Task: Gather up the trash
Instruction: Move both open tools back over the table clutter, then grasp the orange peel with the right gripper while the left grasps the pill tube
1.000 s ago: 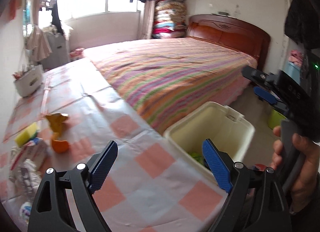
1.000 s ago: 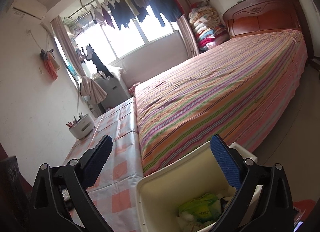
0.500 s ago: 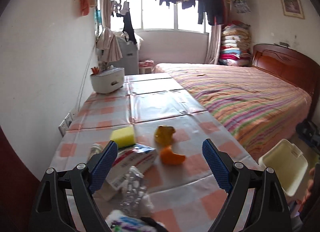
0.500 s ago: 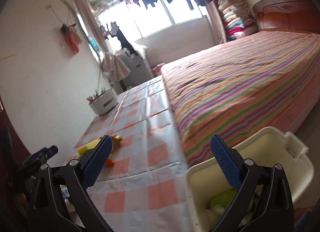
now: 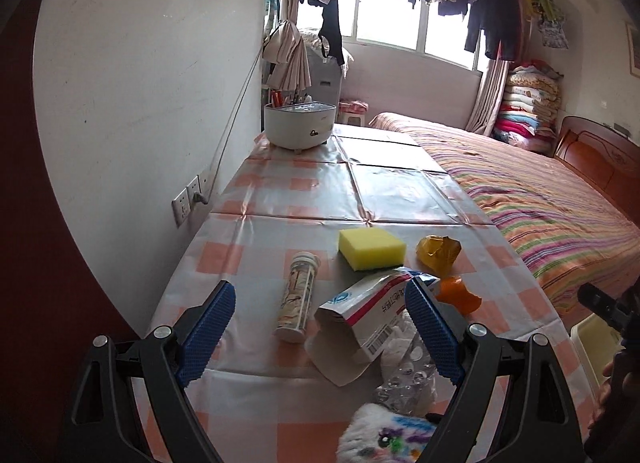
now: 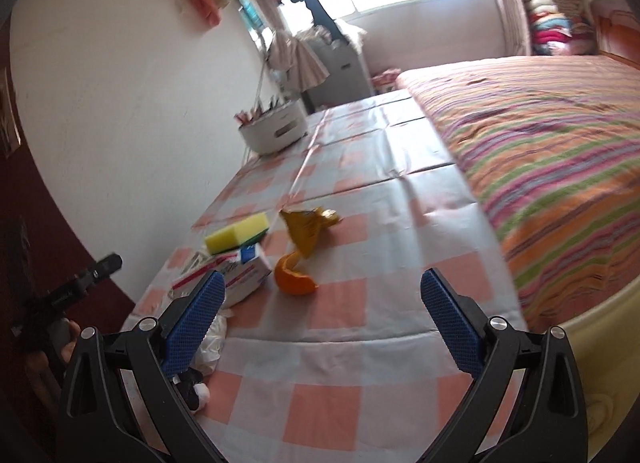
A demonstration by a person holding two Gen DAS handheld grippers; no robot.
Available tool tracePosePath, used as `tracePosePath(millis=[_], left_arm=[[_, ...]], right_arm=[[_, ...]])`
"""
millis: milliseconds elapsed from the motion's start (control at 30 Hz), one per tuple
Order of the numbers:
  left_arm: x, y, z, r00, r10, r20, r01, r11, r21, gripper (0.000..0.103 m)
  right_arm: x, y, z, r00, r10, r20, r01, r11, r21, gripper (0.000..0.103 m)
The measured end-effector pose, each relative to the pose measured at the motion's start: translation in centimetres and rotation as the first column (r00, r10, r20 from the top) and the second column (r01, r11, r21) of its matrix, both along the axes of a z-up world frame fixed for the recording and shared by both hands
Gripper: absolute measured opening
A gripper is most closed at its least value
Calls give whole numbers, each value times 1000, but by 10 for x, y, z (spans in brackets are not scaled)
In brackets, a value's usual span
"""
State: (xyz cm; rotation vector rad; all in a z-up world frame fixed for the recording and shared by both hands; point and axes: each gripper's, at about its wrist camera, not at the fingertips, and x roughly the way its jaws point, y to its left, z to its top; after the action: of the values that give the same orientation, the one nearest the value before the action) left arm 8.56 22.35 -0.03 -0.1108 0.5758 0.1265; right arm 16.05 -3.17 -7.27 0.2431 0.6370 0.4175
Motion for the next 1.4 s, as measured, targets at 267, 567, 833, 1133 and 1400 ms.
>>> tracePosePath(millis=[267,567,833,1133,1400], left_arm=[[-6,26,-8,999,13,-41,-16,997,-80,84],[-9,38,-13,997,14,-70,-23,991,-129,84],[-6,40,-20,995,3,-98,-14,994,-112,84],[15,44,-26,990,-26,-136,11,993,-114,84],[50,53,-34,976,-63,-206,15,974,-225,84]], right_arm=[[39,49,-23,964,246,-101,-259,954,-150,89],[73,71,-37,918,362,-162,-393,883,-257,78],[95,89,-54,891,397,-221,-451,831,-325,62],[99,101,-67,876,414,-246,-478,809,-342,34],[92,93,-57,898,378,-226,-435,846,-310,30]])
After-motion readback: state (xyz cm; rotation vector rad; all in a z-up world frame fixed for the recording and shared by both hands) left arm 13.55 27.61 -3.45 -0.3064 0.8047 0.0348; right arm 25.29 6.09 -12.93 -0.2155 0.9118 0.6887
